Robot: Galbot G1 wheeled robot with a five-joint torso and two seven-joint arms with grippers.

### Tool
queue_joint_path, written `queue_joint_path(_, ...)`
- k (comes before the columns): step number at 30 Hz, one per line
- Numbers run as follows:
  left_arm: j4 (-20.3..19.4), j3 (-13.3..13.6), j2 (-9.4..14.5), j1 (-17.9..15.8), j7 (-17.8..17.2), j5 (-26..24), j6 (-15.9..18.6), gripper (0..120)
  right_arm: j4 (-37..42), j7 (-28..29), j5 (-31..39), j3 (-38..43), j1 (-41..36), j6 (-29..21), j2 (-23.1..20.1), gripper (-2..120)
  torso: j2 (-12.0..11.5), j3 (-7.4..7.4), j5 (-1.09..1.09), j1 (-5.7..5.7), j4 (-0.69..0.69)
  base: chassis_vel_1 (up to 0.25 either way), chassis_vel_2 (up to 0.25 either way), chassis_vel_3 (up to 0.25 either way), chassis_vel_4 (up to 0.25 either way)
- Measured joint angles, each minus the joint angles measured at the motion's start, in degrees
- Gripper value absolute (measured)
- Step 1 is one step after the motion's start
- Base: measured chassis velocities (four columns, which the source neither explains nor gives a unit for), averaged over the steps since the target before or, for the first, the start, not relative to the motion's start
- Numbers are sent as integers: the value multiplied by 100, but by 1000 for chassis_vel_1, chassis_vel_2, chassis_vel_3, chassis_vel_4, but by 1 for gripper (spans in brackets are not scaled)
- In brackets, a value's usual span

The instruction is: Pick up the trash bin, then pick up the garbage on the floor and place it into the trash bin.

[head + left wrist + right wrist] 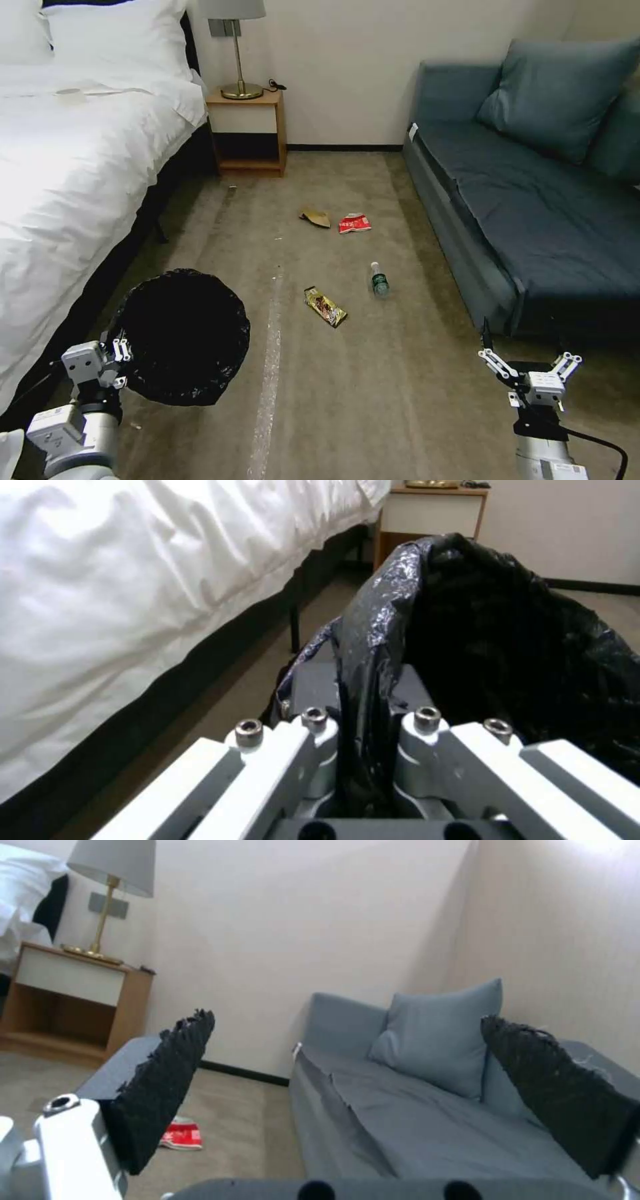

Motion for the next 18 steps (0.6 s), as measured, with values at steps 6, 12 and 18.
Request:
queue_joint_path(6, 56, -3, 2, -45, -8, 2, -8, 6, -15, -3, 5, -2, 25, -1, -4, 100, 0, 0, 0, 0, 0, -108, 104, 116, -111)
queue_joint_path(12, 93, -2, -1, -58, -18, 2, -20, 6, -30, -19, 6, 0, 18, -2, -14, 100, 0, 0, 0, 0, 0, -95, 99, 90, -101)
queue_joint_path(18, 95, 0, -5, -46, -19, 3, -45, 6, -47, -47, 4, 4, 9, 2, -27, 100, 0, 0, 0, 0, 0, -117, 110, 118, -127)
